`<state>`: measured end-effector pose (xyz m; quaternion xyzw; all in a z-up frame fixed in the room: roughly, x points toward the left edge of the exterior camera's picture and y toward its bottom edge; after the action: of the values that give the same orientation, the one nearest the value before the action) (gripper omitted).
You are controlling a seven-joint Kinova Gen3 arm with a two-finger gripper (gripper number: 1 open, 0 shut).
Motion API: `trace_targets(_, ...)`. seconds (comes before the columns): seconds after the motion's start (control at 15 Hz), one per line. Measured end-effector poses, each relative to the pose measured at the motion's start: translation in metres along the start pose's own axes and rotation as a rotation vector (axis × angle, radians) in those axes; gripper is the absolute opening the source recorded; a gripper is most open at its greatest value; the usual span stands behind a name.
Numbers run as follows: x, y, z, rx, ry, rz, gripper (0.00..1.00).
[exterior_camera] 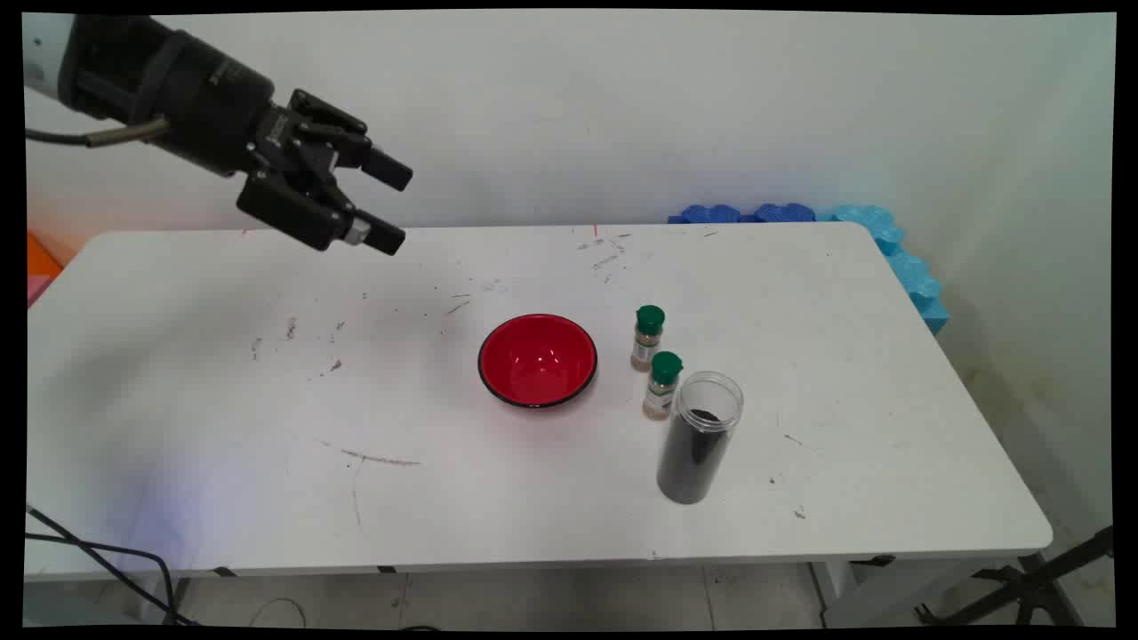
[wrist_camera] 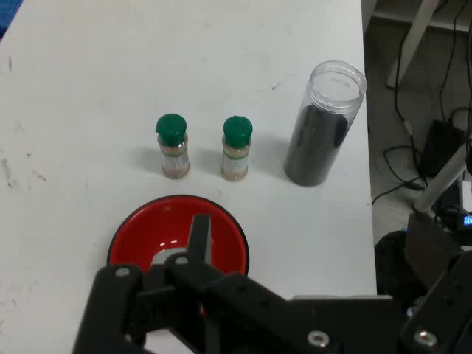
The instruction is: Pick up the black seasoning powder from the table
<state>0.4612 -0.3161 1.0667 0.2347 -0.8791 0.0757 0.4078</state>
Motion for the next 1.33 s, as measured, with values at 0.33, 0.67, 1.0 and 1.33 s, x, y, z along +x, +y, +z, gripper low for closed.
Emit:
trace_targets(0.33,-0.012,0.01,0.007,0.009,-0.017,-0.007,1.0)
trace_targets(0.67,-0.028,0.017,0.022,0.02,-0.018,-0.023,1.0)
trace_targets(1.0,-0.048,0.024,0.038,0.014,-0.013,-0.037,1.0)
trace_targets(1.33,-0.063,0.03,0.062,-0.013,0.023,-0.053,1.0)
